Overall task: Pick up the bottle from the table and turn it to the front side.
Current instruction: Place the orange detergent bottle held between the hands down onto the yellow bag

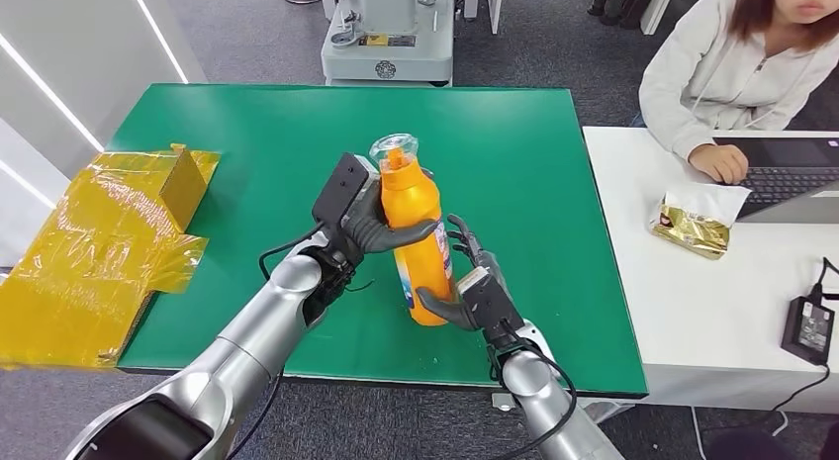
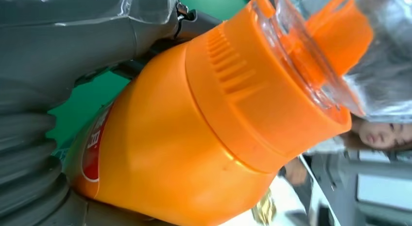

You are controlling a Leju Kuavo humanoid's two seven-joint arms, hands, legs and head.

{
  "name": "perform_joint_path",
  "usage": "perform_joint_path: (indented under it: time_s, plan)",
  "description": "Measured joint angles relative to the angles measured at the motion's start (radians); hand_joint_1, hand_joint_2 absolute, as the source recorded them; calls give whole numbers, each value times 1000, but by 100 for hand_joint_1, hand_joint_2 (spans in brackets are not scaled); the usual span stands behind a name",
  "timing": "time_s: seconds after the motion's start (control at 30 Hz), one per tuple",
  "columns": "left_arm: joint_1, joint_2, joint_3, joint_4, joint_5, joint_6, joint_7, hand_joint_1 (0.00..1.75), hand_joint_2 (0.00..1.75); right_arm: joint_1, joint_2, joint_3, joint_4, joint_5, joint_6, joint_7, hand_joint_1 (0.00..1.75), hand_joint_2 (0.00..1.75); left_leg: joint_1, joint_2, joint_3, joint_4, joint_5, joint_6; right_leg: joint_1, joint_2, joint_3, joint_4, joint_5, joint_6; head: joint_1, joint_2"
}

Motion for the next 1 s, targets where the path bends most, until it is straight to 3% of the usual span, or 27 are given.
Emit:
perform_joint_path:
  time_s: [0.13,0.23,0.33,0.47,0.6,0.77,1.0]
  plan:
    - [-33,21,-20,-14,-285,279,-61,175,175,51,-16,0,-61,20,-9,9,0,175,0,0,0,0,0,0,0,0,0,0,0,0,0,0]
    - [-71,41,-59,-29,-541,453,-46,174,175,93,-28,0,-128,50,-13,26,0,175,0,0,0,0,0,0,0,0,0,0,0,0,0,0]
    - [-111,55,-105,-32,-780,580,18,173,175,123,-32,0,-193,81,-11,39,0,175,0,0,0,0,0,0,0,0,0,0,0,0,0,0]
    - [-165,73,-184,-17,-1126,728,178,175,175,151,-32,2,-269,128,-3,49,0,175,0,0,0,0,0,0,0,0,0,0,0,0,0,0]
    - [-193,91,-252,19,-1369,754,306,175,175,167,-33,10,-326,165,1,52,0,175,0,1,0,0,0,0,0,1,0,0,0,0,0,0]
    - [-203,108,-290,49,-1423,749,339,175,175,176,-34,16,-364,176,1,53,0,175,0,1,0,0,0,0,0,1,0,0,0,0,0,0]
    - [-213,151,-342,137,-1648,561,500,175,175,181,-52,32,-405,195,2,51,0,175,0,4,0,-1,0,0,0,4,-1,0,0,0,0,0]
